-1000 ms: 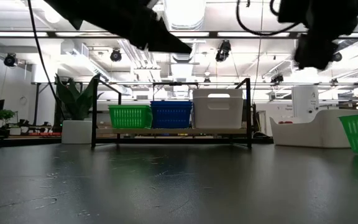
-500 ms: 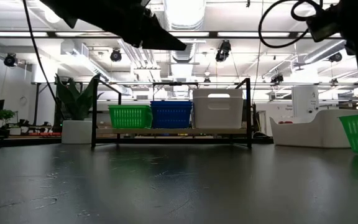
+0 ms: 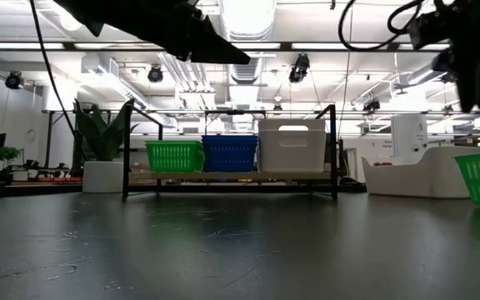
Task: Stack baskets on shelf by color
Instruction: Stack the white bin on top of the stacked white bins on the shelf
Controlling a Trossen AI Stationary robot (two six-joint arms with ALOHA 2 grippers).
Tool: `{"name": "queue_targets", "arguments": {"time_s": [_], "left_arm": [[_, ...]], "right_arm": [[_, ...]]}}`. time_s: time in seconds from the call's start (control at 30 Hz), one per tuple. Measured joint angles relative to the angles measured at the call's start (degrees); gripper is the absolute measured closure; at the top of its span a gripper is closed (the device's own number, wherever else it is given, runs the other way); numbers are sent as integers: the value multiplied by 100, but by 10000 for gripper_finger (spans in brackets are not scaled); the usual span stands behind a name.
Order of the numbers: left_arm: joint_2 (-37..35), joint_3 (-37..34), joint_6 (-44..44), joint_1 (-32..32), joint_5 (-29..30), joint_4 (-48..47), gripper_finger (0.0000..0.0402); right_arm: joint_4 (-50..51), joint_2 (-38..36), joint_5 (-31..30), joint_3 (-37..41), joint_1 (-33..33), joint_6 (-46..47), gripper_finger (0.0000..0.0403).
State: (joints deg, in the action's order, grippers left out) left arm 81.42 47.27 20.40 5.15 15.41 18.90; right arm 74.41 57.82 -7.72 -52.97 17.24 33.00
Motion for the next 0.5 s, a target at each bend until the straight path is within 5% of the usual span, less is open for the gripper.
{"name": "queue_targets", "arguments": {"time_s": [0.2,0.5], "left_arm": [[-1,0,148,0,-2,7,297],[-1,0,302,0,-1,10,297]], "right_arm": [[12,11,-879,44,-2,-626,215],[25,11,-893,631,-738,-719,234]]}}
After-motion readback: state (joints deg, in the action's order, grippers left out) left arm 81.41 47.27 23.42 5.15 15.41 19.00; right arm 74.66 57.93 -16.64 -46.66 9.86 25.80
